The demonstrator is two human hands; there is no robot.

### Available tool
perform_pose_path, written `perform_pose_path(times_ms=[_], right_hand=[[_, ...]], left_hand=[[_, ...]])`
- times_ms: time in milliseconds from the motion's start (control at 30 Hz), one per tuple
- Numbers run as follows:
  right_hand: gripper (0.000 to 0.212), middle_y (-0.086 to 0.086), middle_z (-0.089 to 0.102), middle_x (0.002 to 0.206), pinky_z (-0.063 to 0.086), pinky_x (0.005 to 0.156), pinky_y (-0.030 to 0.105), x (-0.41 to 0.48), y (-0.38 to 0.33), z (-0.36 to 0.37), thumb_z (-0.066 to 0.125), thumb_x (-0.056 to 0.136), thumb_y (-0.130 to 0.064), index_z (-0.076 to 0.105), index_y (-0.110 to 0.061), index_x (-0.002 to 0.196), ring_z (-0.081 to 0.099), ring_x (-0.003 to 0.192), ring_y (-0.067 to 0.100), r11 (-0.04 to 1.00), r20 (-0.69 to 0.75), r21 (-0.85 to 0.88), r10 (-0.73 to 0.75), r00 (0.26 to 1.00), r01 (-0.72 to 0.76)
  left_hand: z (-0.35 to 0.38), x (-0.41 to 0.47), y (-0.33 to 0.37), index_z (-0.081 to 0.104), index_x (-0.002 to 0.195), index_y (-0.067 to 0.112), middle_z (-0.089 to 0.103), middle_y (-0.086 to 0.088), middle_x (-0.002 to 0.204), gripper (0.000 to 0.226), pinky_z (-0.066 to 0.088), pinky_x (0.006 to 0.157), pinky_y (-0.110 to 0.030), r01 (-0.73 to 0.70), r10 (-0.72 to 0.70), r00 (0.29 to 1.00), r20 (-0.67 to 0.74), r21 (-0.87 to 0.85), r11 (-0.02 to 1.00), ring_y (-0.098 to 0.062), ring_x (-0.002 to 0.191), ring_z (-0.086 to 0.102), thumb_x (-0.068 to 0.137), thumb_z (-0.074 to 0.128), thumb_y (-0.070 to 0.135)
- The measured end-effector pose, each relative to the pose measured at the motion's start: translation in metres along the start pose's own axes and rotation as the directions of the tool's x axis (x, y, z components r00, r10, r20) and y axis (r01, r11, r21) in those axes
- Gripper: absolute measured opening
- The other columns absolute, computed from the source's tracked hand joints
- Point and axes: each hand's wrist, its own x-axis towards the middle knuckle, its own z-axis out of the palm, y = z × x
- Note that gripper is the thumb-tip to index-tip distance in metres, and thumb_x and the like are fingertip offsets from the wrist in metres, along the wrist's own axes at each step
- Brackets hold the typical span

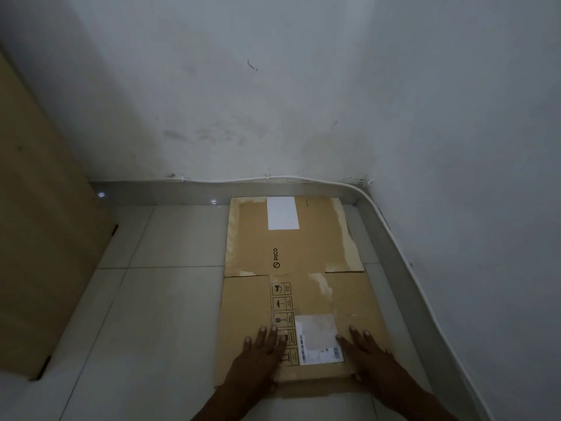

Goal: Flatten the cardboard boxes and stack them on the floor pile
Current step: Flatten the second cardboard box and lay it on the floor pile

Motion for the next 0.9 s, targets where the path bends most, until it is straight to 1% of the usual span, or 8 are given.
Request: perform_pose_path(times_ms=[233,400,567,733,833,900], right_hand=[[0.079,-0.011,-0.022,0.160,0.009,0.116,0.058,0.000,0.000,0.003,0.044,0.100,-0.016,-0.009,-0.053,0.146,-0.017,0.148,0.022,0.999,-0.002,0.010,0.035,0.999,-0.035],[0.078,-0.007,-0.023,0.160,0.009,0.116,0.059,-0.003,-0.011,0.008,0.041,0.099,-0.007,-0.006,-0.045,0.150,-0.017,0.148,0.027,0.996,-0.017,0.042,0.075,0.997,-0.074],[0.073,-0.007,-0.020,0.161,0.008,0.116,0.059,-0.008,-0.016,0.011,0.037,0.102,-0.011,-0.005,-0.049,0.148,-0.015,0.149,0.026,0.990,-0.033,0.094,0.106,0.994,-0.102],[0.072,-0.007,-0.021,0.161,0.009,0.116,0.060,-0.011,-0.022,0.008,0.033,0.102,-0.010,-0.008,-0.050,0.147,-0.015,0.149,0.027,0.989,-0.038,0.091,0.117,0.992,-0.113],[0.075,-0.006,-0.021,0.161,0.011,0.115,0.062,-0.010,-0.024,0.009,0.033,0.101,-0.006,-0.006,-0.049,0.148,-0.015,0.149,0.029,0.988,-0.034,0.071,0.140,0.990,-0.137],[0.072,-0.005,-0.019,0.162,0.012,0.115,0.062,-0.007,-0.026,0.005,0.033,0.101,-0.009,-0.005,-0.046,0.150,-0.014,0.149,0.030,0.986,-0.023,0.065,0.154,0.988,-0.152]], left_hand=[[0.000,0.001,0.000,-0.008,0.156,0.018,-0.018,-0.009,0.163,0.084,-0.003,0.119,-0.050,-0.020,0.021,1.000,0.008,-0.024,1.000,-0.033,0.148,-0.017,0.098,0.053,0.023],[0.002,0.002,-0.001,-0.007,0.156,0.017,-0.017,-0.011,0.162,0.083,-0.004,0.119,-0.052,-0.026,0.026,1.000,0.017,-0.024,0.999,-0.035,0.148,-0.017,0.098,0.052,0.017],[0.007,0.001,0.000,-0.008,0.156,0.021,-0.019,-0.007,0.162,0.080,-0.001,0.120,-0.052,-0.006,0.006,1.000,-0.009,-0.045,0.999,-0.034,0.148,-0.017,0.100,0.049,0.017],[0.002,0.003,-0.002,-0.007,0.156,0.018,-0.018,-0.010,0.162,0.080,-0.004,0.119,-0.051,-0.029,0.030,0.999,0.028,-0.027,0.999,-0.034,0.148,-0.018,0.099,0.049,0.018],[0.000,0.001,-0.001,-0.006,0.156,0.019,-0.018,-0.010,0.162,0.081,-0.005,0.119,-0.051,-0.034,0.035,0.999,0.035,-0.027,0.999,-0.034,0.148,-0.018,0.099,0.051,0.021],[-0.001,0.002,-0.002,-0.006,0.156,0.019,-0.018,-0.010,0.162,0.084,-0.004,0.118,-0.052,-0.038,0.040,0.998,0.040,-0.032,0.999,-0.034,0.148,-0.018,0.098,0.054,0.022]])
